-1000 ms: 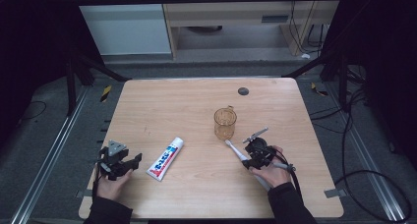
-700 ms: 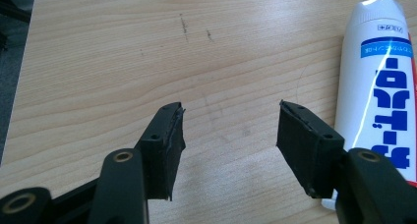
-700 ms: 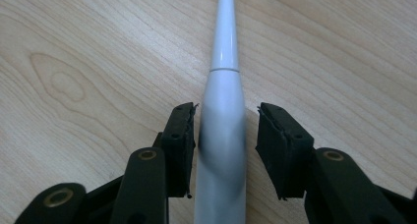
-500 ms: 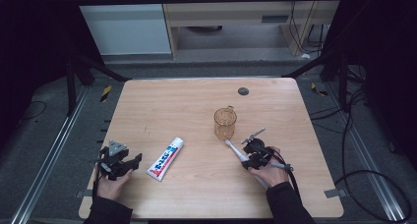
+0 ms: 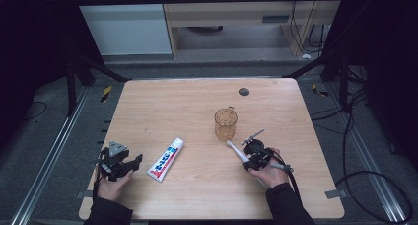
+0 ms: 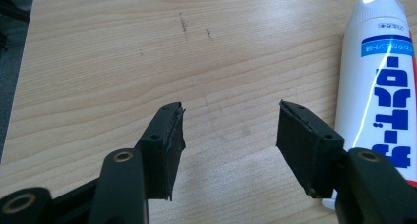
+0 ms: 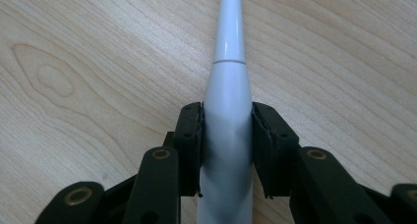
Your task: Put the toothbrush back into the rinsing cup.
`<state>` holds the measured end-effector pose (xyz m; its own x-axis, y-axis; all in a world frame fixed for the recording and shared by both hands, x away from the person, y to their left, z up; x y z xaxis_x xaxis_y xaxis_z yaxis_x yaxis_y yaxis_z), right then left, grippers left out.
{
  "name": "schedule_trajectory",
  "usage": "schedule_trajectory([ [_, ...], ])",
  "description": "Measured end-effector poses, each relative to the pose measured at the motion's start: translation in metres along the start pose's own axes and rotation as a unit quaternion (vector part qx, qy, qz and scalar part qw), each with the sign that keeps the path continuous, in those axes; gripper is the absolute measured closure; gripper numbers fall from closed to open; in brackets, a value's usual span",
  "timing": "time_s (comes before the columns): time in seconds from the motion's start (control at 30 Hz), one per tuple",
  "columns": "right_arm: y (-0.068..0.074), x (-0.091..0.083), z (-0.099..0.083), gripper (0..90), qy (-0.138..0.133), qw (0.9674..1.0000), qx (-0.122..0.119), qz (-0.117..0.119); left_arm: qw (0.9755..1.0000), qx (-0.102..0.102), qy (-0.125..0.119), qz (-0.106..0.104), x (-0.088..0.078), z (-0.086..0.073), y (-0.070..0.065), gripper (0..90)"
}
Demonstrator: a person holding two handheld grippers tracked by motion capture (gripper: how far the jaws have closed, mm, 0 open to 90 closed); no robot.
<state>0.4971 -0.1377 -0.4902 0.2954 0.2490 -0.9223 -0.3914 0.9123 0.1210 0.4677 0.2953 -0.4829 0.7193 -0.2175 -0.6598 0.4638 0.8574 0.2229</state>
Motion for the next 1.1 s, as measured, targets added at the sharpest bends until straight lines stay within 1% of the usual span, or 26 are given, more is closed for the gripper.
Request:
schedule_trajectory([
  [0.07,0.001,0.000,0.000,66.8,0.001,1.0000,0.001,-0.004,1.0000,0.001,0.000,0.000,0.000,0.000,0.000,42.7],
  [0.3,0.001,-0.001,0.000,67.1,0.001,1.0000,0.003,-0.002,1.0000,0.000,0.000,0.000,0.000,0.000,0.000,42.8],
  [0.43,0.001,-0.007,-0.001,67.2,-0.001,0.9999,0.006,0.013,1.0000,0.000,0.000,0.000,0.000,0.000,0.000,42.8],
  [0.47,0.001,-0.009,-0.001,67.2,-0.005,0.9999,0.003,0.015,1.0000,0.000,0.000,0.000,0.000,0.000,0.000,42.8],
  [0.6,0.002,-0.017,-0.002,67.3,-0.018,0.9995,0.007,0.025,1.0000,0.000,0.000,0.000,0.000,0.000,0.000,42.8],
  [0.73,0.002,-0.026,-0.001,67.3,-0.037,0.9986,0.010,0.037,1.0000,0.000,-0.001,0.000,0.000,0.000,0.000,42.8],
  [0.83,0.002,-0.033,0.000,67.3,-0.061,0.9972,0.010,0.042,1.0000,0.000,-0.001,0.000,-0.001,0.000,0.000,42.8],
  [0.93,0.001,-0.041,0.001,67.3,-0.087,0.9950,0.013,0.048,1.0000,0.001,-0.001,0.001,-0.001,0.000,0.000,42.8],
  [1.1,0.001,-0.053,0.004,67.3,-0.129,0.9894,0.022,0.062,1.0000,0.001,-0.002,0.001,-0.001,0.001,0.000,42.8],
])
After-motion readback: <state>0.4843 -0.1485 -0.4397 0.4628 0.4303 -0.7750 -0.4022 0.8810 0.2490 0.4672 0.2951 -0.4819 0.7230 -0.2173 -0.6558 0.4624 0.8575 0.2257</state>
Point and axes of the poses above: each handheld gripper's, and its own axes: x roughly forward along the jaws, z roughly out of its top, y roughly to its left, the point moved 2 cm from there along x, roughly forward along the jaws, and after that the axes turned 14 degrees about x, right-handed, at the moved point
